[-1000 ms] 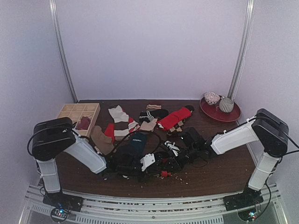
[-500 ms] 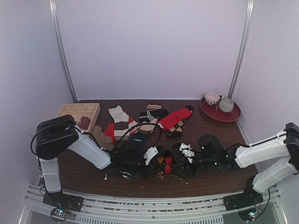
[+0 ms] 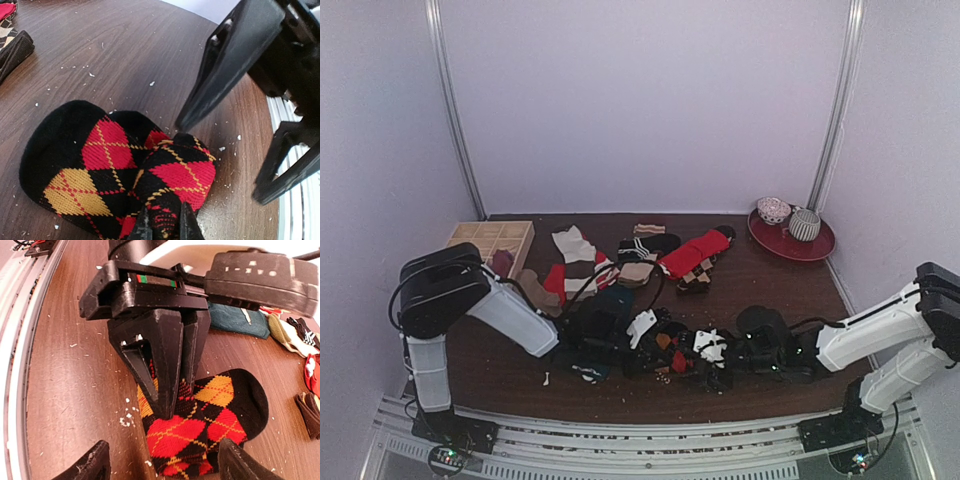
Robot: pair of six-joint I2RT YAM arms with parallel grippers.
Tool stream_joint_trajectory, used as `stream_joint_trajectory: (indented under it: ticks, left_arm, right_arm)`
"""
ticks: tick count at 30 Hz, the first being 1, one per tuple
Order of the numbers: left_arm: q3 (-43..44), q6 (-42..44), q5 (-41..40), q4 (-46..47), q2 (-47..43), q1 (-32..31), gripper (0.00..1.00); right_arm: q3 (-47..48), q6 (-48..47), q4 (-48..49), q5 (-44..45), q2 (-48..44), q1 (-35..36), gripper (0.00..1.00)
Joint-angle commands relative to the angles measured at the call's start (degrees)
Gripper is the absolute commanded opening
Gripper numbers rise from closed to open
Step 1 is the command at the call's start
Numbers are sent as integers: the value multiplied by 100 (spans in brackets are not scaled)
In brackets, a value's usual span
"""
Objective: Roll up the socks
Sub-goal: Roll a pair of socks at the center of the board.
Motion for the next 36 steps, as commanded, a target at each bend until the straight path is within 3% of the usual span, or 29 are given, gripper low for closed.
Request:
stream_joint_trajectory:
  ticks: [1,11,16,17,18,20,21,26,36]
  left_arm:
    - [-341,-91,-6,-2139,614,-45,0]
    - [-212,160,-9,-2260,655,-41,0]
    - [-170,228,-134,-2331,646,-45,0]
    - [-155,228,-146,-2330,638,-42,0]
    - [-134,243,-150,-2350,633,-38,0]
    - [-94,269,-158,-2387,634,-37,0]
    - [-77,279,-171,-2417,642,-39,0]
    - [-64,316,-216,-2457,651,-37,0]
    - [-5,374,-177,-2522,663,-38,0]
  right_arm:
    - [341,-137,-118,87,408,30,71]
    - [899,345,-751,117,1207,23,42]
    - [978,654,-965,95,1314,20,20]
    - [974,751,-1009,122,1312,14,19]
    - [979,818,-1068,161,1300,15,20]
    - [933,959,-1089,234,1236,27,44]
    - [861,1013,-1035,228,1122,32,51]
    - [398,1209,-494,258,530,38,59]
    - [50,1131,658,-106,690,15,57]
